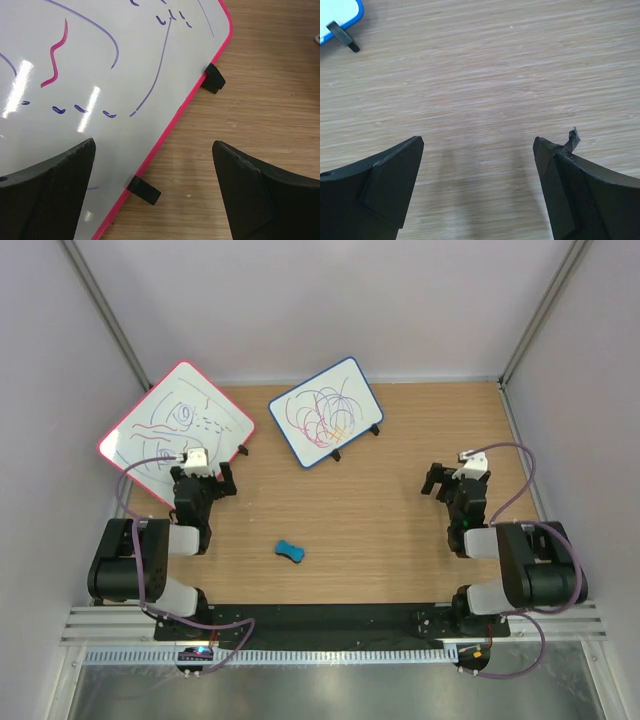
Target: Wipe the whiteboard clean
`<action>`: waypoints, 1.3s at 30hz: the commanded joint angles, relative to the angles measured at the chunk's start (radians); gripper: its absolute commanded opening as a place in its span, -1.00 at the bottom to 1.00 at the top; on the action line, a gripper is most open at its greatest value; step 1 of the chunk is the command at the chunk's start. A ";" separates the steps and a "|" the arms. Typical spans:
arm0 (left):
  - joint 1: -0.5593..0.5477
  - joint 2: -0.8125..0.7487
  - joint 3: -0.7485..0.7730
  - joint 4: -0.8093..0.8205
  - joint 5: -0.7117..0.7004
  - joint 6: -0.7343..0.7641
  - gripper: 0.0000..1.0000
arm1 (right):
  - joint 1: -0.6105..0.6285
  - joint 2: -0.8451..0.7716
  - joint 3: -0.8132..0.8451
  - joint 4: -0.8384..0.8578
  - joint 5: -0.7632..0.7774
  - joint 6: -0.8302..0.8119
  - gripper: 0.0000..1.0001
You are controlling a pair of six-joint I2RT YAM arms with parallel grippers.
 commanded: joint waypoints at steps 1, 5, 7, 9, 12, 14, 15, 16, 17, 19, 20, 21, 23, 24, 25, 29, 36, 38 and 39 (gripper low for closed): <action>0.007 0.002 0.022 0.023 0.003 0.003 0.99 | -0.002 -0.191 0.050 -0.087 0.030 -0.009 0.99; 0.007 -0.040 0.017 0.018 0.172 0.057 1.00 | -0.003 -0.358 0.196 -0.458 -0.124 0.108 0.99; 0.010 -0.100 0.055 -0.211 0.244 0.094 1.00 | -0.003 -0.401 0.280 -0.521 -0.315 0.129 0.93; 0.010 -0.172 0.227 -0.474 0.360 0.121 1.00 | 0.027 -0.405 0.329 -0.587 -0.511 0.165 0.77; 0.010 -0.131 0.432 -0.760 0.541 0.068 1.00 | 0.231 -0.392 0.428 -0.760 -0.477 0.088 0.71; 0.007 -0.101 0.535 -0.857 0.636 0.025 0.96 | 0.381 -0.353 0.509 -0.914 -0.352 0.012 0.71; 0.000 -0.067 0.572 -0.882 0.678 0.006 0.94 | 0.503 -0.331 0.562 -0.955 -0.320 -0.034 0.71; -0.006 -0.053 0.598 -0.910 0.686 -0.009 0.91 | 0.564 -0.299 0.588 -1.045 -0.303 -0.047 0.71; -0.014 -0.018 0.655 -0.948 0.694 -0.038 0.86 | 0.615 -0.238 0.616 -1.081 -0.270 -0.053 0.69; -0.017 0.016 0.696 -0.968 0.712 -0.066 0.80 | 0.767 -0.160 0.696 -1.184 -0.230 -0.087 0.68; -0.017 0.030 0.718 -0.976 0.717 -0.089 0.79 | 0.816 -0.080 0.722 -1.210 -0.201 -0.093 0.68; -0.017 0.056 0.748 -0.979 0.721 -0.103 0.79 | 0.898 -0.038 0.778 -1.251 -0.173 -0.093 0.69; -0.017 0.077 0.778 -0.979 0.730 -0.109 0.79 | 0.961 0.095 0.879 -1.296 -0.173 -0.127 0.69; -0.016 0.094 0.802 -1.008 0.738 -0.110 0.78 | 0.982 0.138 0.918 -1.317 -0.176 -0.130 0.68; -0.016 0.100 0.810 -1.019 0.740 -0.113 0.77 | 1.014 0.190 0.962 -1.377 -0.190 -0.136 0.68; -0.016 0.108 0.813 -1.040 0.723 -0.100 0.78 | 1.066 0.364 1.124 -1.477 -0.216 -0.162 0.59; -0.016 0.100 0.793 -1.047 0.707 -0.069 0.79 | 1.095 0.467 1.205 -1.531 -0.200 -0.154 0.50; -0.016 0.105 0.792 -1.045 0.710 -0.066 0.79 | 1.097 0.479 1.210 -1.529 -0.210 -0.150 0.41; -0.016 0.105 0.792 -1.047 0.713 -0.066 0.79 | 1.095 0.480 1.211 -1.529 -0.216 -0.147 0.38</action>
